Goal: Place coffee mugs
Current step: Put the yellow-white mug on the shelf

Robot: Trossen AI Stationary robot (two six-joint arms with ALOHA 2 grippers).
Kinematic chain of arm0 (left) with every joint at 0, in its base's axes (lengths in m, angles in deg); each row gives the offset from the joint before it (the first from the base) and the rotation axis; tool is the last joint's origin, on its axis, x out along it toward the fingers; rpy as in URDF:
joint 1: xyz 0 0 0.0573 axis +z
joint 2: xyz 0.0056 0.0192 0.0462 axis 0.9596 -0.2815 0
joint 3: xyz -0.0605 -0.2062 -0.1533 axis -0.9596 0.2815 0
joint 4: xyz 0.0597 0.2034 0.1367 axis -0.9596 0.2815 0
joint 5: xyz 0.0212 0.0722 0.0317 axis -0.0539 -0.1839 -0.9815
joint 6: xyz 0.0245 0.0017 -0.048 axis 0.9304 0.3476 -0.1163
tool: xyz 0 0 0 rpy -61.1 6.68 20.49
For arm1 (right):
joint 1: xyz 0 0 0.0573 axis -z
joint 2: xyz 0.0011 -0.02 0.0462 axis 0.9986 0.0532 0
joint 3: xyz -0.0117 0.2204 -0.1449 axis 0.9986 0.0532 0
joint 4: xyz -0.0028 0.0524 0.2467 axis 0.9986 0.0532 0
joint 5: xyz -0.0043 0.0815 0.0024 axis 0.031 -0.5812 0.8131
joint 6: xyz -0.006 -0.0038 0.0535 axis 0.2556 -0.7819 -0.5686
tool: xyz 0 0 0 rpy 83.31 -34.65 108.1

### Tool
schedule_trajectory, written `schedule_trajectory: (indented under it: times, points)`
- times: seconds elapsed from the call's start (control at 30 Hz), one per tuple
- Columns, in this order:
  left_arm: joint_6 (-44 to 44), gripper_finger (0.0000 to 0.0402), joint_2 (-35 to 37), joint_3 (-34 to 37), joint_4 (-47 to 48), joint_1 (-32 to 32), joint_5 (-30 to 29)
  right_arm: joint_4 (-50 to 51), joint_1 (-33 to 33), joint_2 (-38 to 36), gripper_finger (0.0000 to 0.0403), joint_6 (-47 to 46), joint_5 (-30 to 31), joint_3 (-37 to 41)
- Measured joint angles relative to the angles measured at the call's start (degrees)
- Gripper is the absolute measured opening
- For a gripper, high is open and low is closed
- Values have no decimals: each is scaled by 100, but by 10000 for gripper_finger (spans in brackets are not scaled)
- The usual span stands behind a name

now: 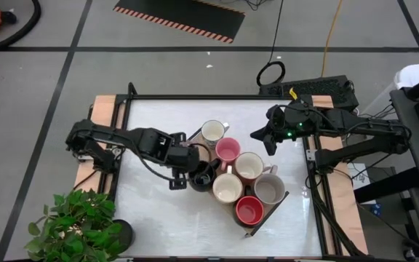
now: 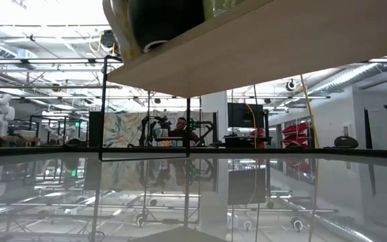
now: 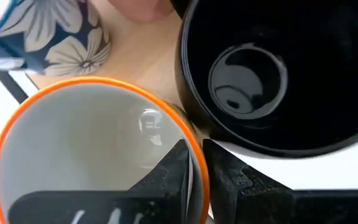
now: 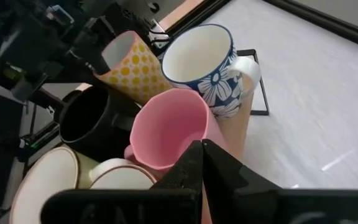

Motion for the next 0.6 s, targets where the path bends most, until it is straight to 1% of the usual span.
schedule_trajectory:
  times: [0.3, 0.47, 0.53, 0.6]
  points:
    - [706, 51, -130, -2, -25, 184, 7, 169, 0, 0, 0, 230, -21, 0]
    - [1036, 54, -136, -2, -126, 238, 3, 399, 0, 0, 0, 481, -166, 0]
    - [1085, 64, -137, -2, -175, 254, -2, 532, -2, 0, 0, 618, -167, 0]
    - [1081, 82, -137, -2, -200, 289, 11, 655, -2, 0, 0, 786, -166, 0]
